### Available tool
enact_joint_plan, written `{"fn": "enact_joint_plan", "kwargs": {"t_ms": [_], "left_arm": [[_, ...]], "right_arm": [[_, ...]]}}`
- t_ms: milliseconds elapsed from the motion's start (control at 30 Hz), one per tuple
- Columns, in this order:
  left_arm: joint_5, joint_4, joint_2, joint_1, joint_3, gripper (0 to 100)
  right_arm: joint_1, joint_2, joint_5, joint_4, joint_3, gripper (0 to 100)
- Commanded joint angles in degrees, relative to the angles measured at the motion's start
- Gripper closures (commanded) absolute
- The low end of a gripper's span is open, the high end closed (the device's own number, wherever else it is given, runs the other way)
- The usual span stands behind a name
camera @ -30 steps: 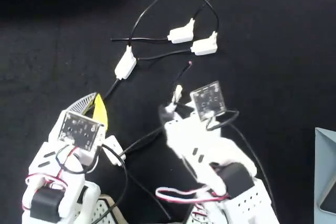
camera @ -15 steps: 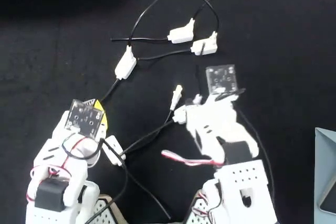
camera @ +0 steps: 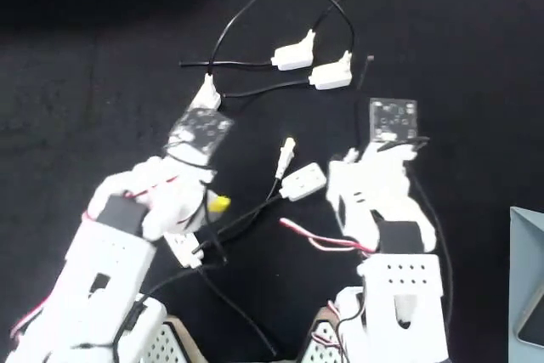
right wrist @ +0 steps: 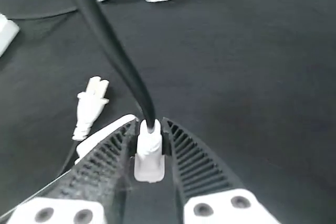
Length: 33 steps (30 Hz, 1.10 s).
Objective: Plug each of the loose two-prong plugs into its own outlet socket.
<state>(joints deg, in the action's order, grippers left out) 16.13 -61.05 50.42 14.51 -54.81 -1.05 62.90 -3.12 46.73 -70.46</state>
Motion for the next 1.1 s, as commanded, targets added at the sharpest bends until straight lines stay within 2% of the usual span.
{"fn": "enact_joint_plan", "kwargs": {"t_ms": [0, 167, 333, 533, 733, 933, 1067], "left_arm": [[0.0, 4.5, -7.9, 3.7, 5.1, 72], [0.0, 9.7, -17.8, 8.7, 7.6, 72], [0.0, 13.5, -28.3, 12.9, 10.6, 72], [0.1, 17.6, -41.5, 13.4, 14.5, 76], [0.4, 17.2, -50.9, 14.0, 18.2, 84], [0.4, 17.1, -52.1, 14.0, 18.4, 94], [0.4, 12.4, -52.3, 13.3, 18.5, 97]], "right_arm": [[-4.2, -0.1, 0.6, -2.5, 3.1, 98.5], [-7.5, -0.1, 1.5, -3.6, 2.9, 98.5], [-7.7, -0.1, 2.4, -3.6, 2.8, 98.5], [-7.6, -0.1, 2.4, -3.6, 2.8, 98.5], [-7.6, -0.1, 2.4, -3.6, 2.8, 98.5], [-7.6, -0.1, 2.4, -3.6, 2.8, 98.5], [-7.6, -0.1, 2.4, -3.6, 2.8, 98.5]]}}
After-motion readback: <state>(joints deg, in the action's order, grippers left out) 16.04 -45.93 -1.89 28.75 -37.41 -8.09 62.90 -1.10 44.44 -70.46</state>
